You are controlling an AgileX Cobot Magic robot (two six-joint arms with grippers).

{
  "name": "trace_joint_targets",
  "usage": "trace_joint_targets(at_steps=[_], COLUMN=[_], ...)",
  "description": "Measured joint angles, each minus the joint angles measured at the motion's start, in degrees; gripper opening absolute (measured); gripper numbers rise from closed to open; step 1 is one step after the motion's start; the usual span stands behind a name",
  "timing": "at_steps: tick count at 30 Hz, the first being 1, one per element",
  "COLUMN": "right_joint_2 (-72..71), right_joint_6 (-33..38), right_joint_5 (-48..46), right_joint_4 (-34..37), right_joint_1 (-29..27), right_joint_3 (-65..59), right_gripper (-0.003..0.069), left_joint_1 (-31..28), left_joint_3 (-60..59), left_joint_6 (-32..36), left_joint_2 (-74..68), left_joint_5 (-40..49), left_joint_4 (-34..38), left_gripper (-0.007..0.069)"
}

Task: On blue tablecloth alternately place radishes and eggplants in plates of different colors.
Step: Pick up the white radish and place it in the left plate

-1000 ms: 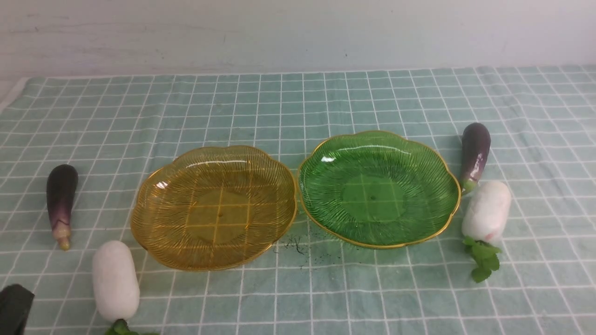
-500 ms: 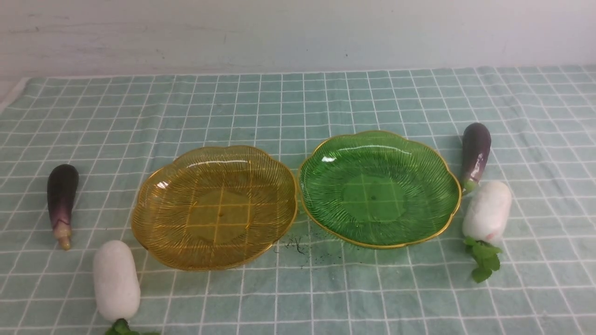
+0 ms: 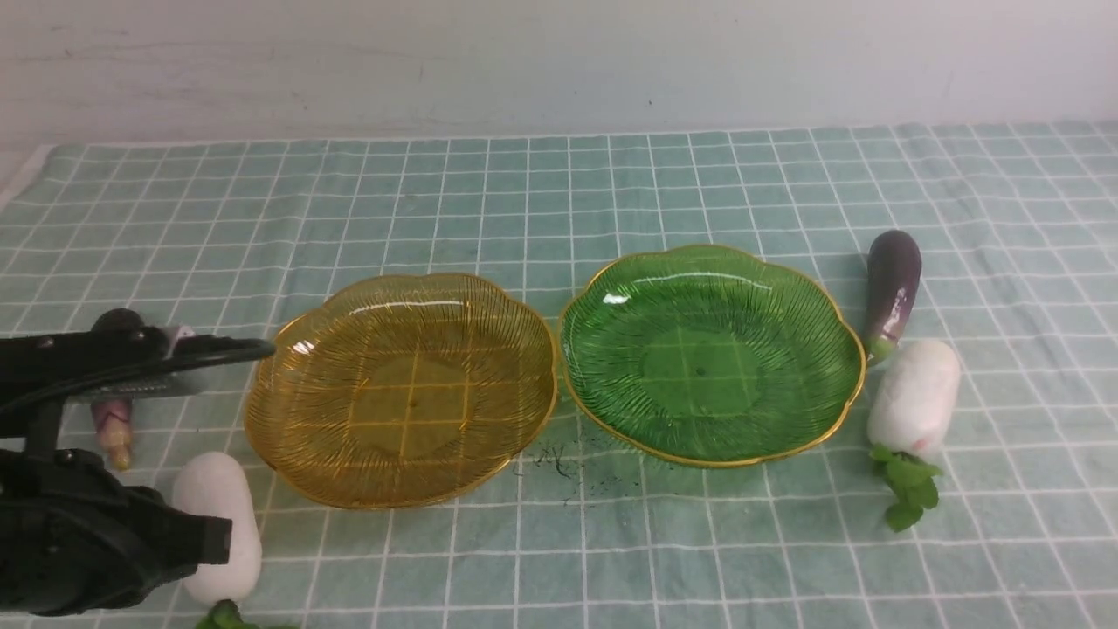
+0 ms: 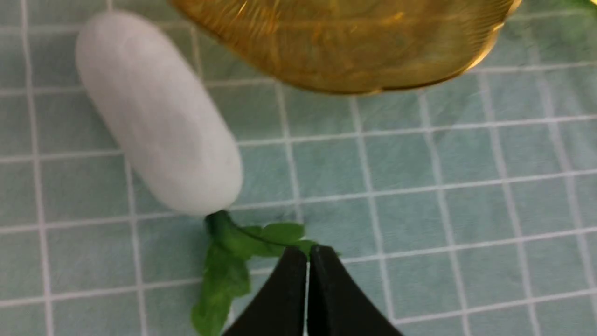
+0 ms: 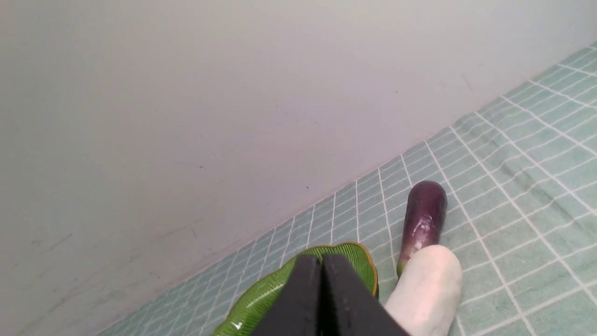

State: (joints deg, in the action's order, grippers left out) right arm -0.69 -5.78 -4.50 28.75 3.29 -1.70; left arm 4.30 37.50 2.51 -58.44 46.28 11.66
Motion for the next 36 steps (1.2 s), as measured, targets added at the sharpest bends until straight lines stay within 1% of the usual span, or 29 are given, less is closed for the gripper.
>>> trace_joint_targets(at_steps=[1,2,5,9,11,14,16,18,19,21,22,23,26,27,30,32,33,34,36], right_joint_2=[0.0,0.0,3.7,13.9,21.9,29.8,36.4,41.1,43.0,45.7,46.5,48.5,51.4,52.5,56.7,59.3,60.6,61.8,64.6], right_joint_6=[-0.1,-0.1,1.3,2.6,3.0,3.9,5.5,6.8,7.2,8.3,8.7,10.0,12.7,13.4,14.4,14.5,14.6,14.6,14.6], right_joint_5=[-0.7,-3.4,-13.6,-25.2,-33.5,-39.9,-45.1,-46.8,-47.0,-47.0,-47.0,-46.8,-45.7,-45.2,-42.8,-41.7,-41.1,-40.5,-39.7], right_joint_4=[1.8,3.0,3.0,-0.5,-4.4,-8.0,-10.4,-10.8,-10.5,-8.9,-8.5,-6.5,-3.8,-3.0,-2.3,-2.3,-2.3,-2.3,-2.3], right_joint_1=[0.0,0.0,0.0,0.0,0.0,0.0,0.0,0.0,0.0,0.0,0.0,0.0,0.0,0.0,0.0,0.0,0.0,0.0,-0.2], right_joint_3=[0.3,1.2,8.7,20.3,28.9,35.4,41.2,44.0,44.6,45.1,45.2,45.2,45.2,45.2,45.2,45.2,45.2,45.2,45.7], right_gripper=[-0.0015,-0.0015,-0.0015,-0.0015,-0.0015,-0.0015,-0.0015,-0.0015,-0.0015,-0.0015,-0.0015,-0.0015,-0.0015,-0.0015,-0.0015,-0.0015,-0.0015,-0.0015,-0.0015], left_joint_1=[-0.4,-0.9,-3.9,-6.7,-6.8,-6.8,-6.8,-6.8,-6.8,-6.8,-6.8,-6.8,-6.8,-6.8,-6.8,-6.8,-6.8,-6.8,-6.8], left_joint_3=[0.7,1.6,6.0,11.7,13.1,13.5,13.6,13.6,13.6,13.6,13.6,13.8,13.9,13.9,13.9,13.9,13.9,13.9,14.0], left_joint_6=[-3.2,-4.9,-7.5,-7.5,-7.5,-7.3,-6.0,-4.8,-4.2,-3.4,-3.4,-3.3,-3.3,-3.3,-3.3,-3.2,-3.1,-3.1,-3.1], left_joint_2=[-3.0,-4.7,-9.4,-14.5,-16.7,-18.8,-20.5,-21.5,-22.1,-23.5,-23.7,-25.3,-28.5,-29.8,-33.8,-36.0,-36.8,-37.4,-37.9], left_joint_5=[0.0,0.5,3.0,4.6,5.0,5.0,4.9,4.6,4.3,3.5,3.4,2.2,0.2,-0.4,-1.8,-2.2,-2.2,-2.0,-1.0], left_joint_4=[-2.7,-3.9,-6.2,-6.8,-6.4,-5.3,-4.6,-4.2,-3.6,-2.7,-2.7,-2.6,-2.6,-2.6,-2.5,-2.4,-2.4,-2.4,-2.5], left_gripper=[-0.0008,-0.0008,-0.0008,-0.0006,-0.0003,0.0021,0.0081,0.0149,0.0202,0.0346,0.0346,0.0480,0.0618,0.0647,0.0681,0.0674,0.0654,0.0613,0.0469])
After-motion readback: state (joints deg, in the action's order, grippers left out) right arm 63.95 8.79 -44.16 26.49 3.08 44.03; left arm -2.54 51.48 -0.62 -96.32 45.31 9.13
